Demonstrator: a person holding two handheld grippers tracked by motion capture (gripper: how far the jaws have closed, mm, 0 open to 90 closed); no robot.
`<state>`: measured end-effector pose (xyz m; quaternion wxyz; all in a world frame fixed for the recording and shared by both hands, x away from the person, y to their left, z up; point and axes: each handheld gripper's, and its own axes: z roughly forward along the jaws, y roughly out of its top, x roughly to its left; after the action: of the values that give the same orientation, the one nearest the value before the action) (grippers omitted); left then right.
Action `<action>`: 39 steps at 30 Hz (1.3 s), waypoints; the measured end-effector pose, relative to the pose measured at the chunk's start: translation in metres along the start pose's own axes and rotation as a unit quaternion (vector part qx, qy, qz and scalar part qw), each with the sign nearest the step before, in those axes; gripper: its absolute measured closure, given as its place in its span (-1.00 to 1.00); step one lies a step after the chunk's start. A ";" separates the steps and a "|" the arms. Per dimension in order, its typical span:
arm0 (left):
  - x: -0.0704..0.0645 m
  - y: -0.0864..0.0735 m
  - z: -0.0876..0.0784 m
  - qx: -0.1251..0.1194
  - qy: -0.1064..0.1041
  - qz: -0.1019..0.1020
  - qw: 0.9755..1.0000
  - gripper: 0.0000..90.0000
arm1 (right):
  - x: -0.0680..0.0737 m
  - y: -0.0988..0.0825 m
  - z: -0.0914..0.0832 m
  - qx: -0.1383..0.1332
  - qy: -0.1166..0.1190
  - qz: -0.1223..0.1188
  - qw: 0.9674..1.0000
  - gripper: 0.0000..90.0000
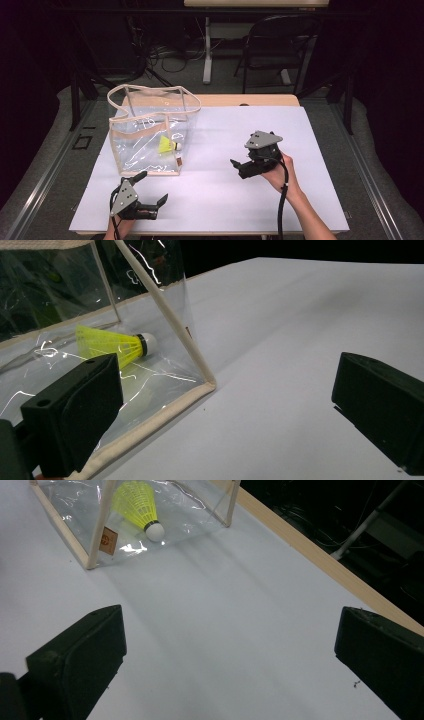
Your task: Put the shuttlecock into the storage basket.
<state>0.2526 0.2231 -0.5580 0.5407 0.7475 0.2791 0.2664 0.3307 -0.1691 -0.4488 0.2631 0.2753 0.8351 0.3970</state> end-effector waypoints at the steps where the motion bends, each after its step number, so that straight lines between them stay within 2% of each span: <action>1: 0.000 0.000 0.000 0.001 0.000 0.002 1.000 -1.00 | 0.001 -0.002 -0.001 -0.001 -0.001 0.002 1.000 -1.00; 12: 0.000 0.000 0.000 0.000 0.001 0.001 1.000 -1.00 | 0.008 -0.022 -0.009 -0.009 -0.002 0.011 1.000 -1.00; 25: 0.000 0.000 0.000 0.000 0.000 0.000 1.000 -1.00 | 0.018 -0.049 -0.019 -0.024 -0.010 0.006 1.000 -0.99; 31: 0.000 0.000 0.000 0.002 0.000 0.000 1.000 -1.00 | 0.020 -0.063 -0.023 -0.027 -0.005 0.007 1.000 -1.00; 39: 0.000 0.000 0.000 0.001 0.000 -0.001 1.000 -1.00 | 0.025 -0.077 -0.029 -0.045 0.000 -0.012 0.999 -1.00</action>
<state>0.2528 0.2236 -0.5582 0.5401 0.7480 0.2799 0.2653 0.2742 -0.2086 -0.5009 0.2800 0.2534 0.8196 0.4308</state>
